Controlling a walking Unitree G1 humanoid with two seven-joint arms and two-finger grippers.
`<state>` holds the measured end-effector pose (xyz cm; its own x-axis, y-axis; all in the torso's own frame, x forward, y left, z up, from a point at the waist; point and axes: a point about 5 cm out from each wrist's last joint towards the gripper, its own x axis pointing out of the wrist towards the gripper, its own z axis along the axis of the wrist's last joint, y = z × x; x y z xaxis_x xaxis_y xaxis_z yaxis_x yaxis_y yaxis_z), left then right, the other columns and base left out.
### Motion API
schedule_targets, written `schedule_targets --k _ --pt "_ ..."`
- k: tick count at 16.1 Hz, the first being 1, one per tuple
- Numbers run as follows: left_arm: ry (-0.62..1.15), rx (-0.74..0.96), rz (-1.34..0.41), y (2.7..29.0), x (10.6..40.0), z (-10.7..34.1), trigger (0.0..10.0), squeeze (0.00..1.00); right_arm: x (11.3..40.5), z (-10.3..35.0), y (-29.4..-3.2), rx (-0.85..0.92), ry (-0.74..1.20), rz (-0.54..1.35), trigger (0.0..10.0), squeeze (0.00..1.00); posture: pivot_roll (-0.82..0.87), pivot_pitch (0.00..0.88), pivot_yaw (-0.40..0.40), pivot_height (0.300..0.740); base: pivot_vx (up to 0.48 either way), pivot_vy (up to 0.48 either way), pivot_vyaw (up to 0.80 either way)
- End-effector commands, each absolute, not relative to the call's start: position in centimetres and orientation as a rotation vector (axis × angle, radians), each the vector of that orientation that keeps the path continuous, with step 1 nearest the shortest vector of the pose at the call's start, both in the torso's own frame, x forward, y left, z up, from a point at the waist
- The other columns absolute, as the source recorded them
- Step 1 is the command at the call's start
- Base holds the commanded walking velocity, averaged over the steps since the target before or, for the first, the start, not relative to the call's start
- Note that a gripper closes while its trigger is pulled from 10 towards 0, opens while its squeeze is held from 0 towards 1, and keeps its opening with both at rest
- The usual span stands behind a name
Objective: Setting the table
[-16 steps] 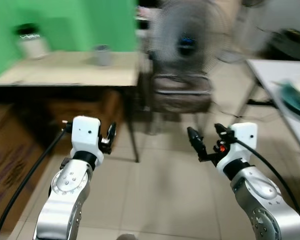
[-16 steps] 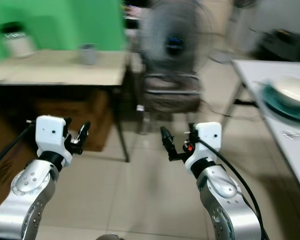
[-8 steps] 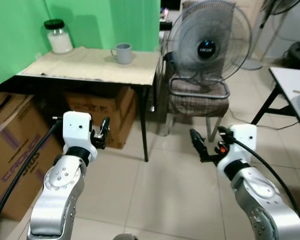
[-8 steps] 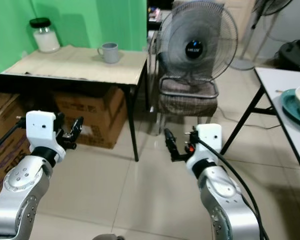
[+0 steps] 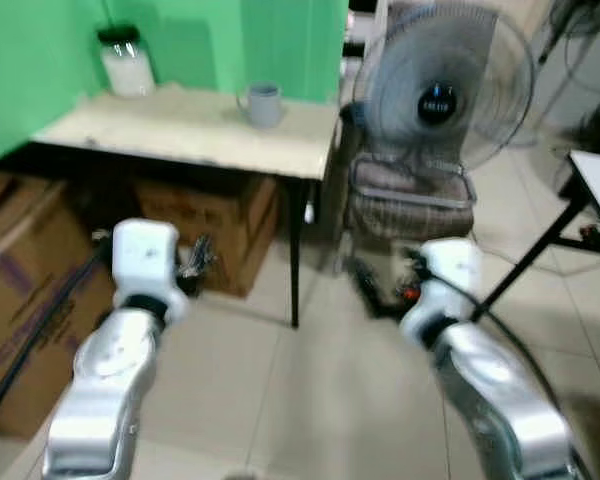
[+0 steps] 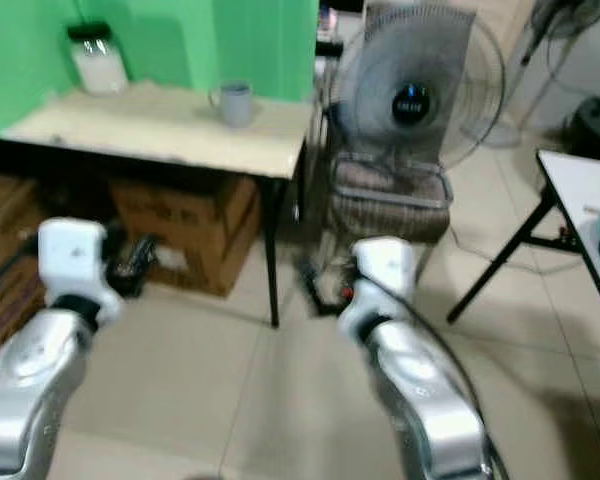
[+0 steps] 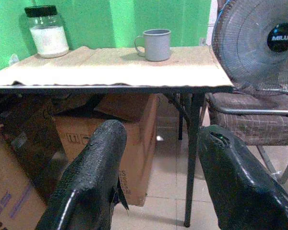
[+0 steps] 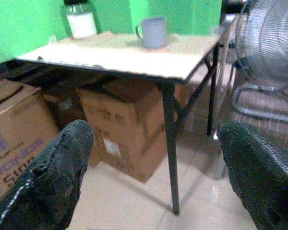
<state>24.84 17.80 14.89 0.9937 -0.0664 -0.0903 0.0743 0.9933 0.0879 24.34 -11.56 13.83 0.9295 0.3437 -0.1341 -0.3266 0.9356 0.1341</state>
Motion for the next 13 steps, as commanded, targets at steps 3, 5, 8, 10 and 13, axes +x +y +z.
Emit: schedule_targets --k 3,5,8,10,13 --pt "0.065 0.084 -0.105 17.0 25.1 15.4 10.0 0.0 24.9 13.9 -13.4 0.067 0.141 0.176 10.0 0.0 0.11 0.0 0.019 0.74 0.363 0.0 0.0" --pt "0.066 0.081 -0.107 17.0 25.2 15.3 10.0 0.0 25.0 13.7 -13.9 0.071 0.142 0.123 10.0 0.0 0.1 0.0 0.024 0.74 0.362 0.0 0.0" --pt "0.063 0.077 -0.116 17.0 25.6 15.3 10.0 0.0 24.9 13.5 -14.8 0.073 0.13 0.083 10.0 0.0 0.09 0.0 0.033 0.74 0.347 0.0 0.0" --pt "0.039 0.081 -0.117 16.9 25.9 15.7 10.0 0.0 25.0 13.8 -14.7 0.078 0.117 0.101 10.0 0.0 0.09 0.0 0.037 0.74 0.341 0.0 0.0" --pt "0.037 0.098 -0.132 16.8 26.1 15.8 10.0 0.0 25.3 14.1 -14.2 0.077 0.108 0.125 10.0 0.0 0.1 0.0 0.041 0.74 0.346 0.0 0.0"
